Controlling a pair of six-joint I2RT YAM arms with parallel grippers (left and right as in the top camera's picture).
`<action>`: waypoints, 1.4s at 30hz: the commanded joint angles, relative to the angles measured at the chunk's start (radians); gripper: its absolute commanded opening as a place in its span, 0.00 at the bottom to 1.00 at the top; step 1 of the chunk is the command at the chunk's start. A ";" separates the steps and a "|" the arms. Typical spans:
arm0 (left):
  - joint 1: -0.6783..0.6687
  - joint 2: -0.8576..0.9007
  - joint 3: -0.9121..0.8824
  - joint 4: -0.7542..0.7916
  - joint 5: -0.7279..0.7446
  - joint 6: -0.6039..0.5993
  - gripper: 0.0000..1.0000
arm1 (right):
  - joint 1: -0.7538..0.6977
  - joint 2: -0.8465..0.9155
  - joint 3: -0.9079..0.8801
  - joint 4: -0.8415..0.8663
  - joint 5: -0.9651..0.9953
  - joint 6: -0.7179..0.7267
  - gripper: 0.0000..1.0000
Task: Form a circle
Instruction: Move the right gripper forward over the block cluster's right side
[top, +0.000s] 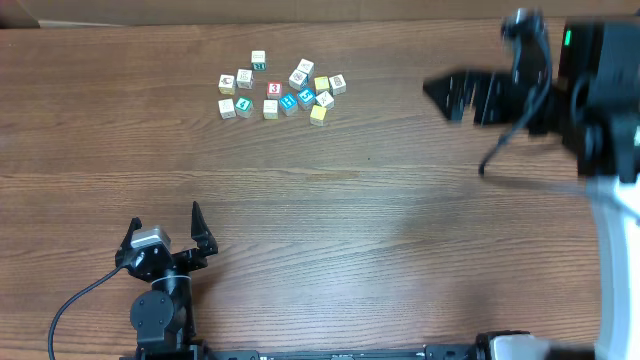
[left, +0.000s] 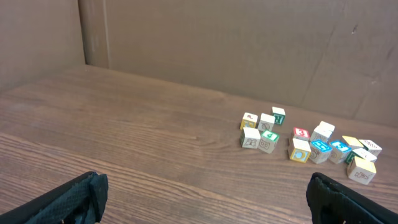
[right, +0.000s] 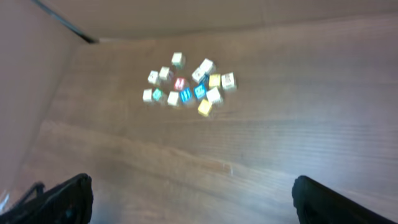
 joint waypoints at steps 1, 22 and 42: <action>-0.013 -0.010 -0.004 0.001 0.008 0.019 1.00 | 0.023 0.164 0.258 -0.042 0.019 -0.029 1.00; -0.013 -0.010 -0.004 0.001 0.008 0.019 0.99 | 0.152 0.747 0.475 0.339 0.066 0.006 0.65; -0.013 -0.010 -0.004 0.001 0.008 0.019 0.99 | 0.310 1.080 0.474 0.477 0.467 -0.008 0.66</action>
